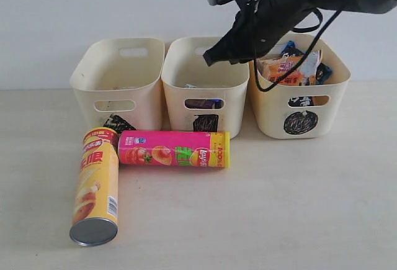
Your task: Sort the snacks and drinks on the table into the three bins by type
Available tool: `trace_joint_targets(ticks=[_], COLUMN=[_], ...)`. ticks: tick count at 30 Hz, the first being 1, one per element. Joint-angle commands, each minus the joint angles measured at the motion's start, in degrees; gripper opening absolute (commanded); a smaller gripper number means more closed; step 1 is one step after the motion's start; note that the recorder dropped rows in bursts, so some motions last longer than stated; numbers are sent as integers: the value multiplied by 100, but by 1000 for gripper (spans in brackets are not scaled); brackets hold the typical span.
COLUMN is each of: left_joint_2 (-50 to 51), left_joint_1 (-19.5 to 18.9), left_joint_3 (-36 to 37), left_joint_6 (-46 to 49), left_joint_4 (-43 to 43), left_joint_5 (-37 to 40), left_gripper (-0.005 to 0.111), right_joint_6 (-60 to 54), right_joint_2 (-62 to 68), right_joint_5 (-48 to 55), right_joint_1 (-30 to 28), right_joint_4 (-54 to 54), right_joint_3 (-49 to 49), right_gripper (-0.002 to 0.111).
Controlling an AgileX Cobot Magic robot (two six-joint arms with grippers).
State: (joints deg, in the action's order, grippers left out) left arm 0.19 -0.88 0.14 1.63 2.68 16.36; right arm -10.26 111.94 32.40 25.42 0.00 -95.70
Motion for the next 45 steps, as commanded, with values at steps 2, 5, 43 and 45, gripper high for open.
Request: trace_joint_targets(ticks=[2, 5, 43, 45], left_joint_2=[-19, -19, -19, -19], left_joint_1=[-22, -22, -22, -22], left_joint_3=[-14, -14, -14, -14], left_joint_6=[-54, -54, -54, -54], left_joint_4=[30, 30, 30, 30], left_joint_5=[-40, -40, -40, -40], left_gripper=[4, 4, 4, 4], right_joint_6=[62, 62, 1129, 1129], right_joint_2=[-620, -902, -5611, -5791], right_joint_5=[80, 269, -567, -235], right_joint_1=[-328, -655, -2484, -2484], right_joint_4=[-100, -100, -293, -201], right_joint_3=[780, 1086, 5203, 5211], right_gripper=[0, 0, 0, 0])
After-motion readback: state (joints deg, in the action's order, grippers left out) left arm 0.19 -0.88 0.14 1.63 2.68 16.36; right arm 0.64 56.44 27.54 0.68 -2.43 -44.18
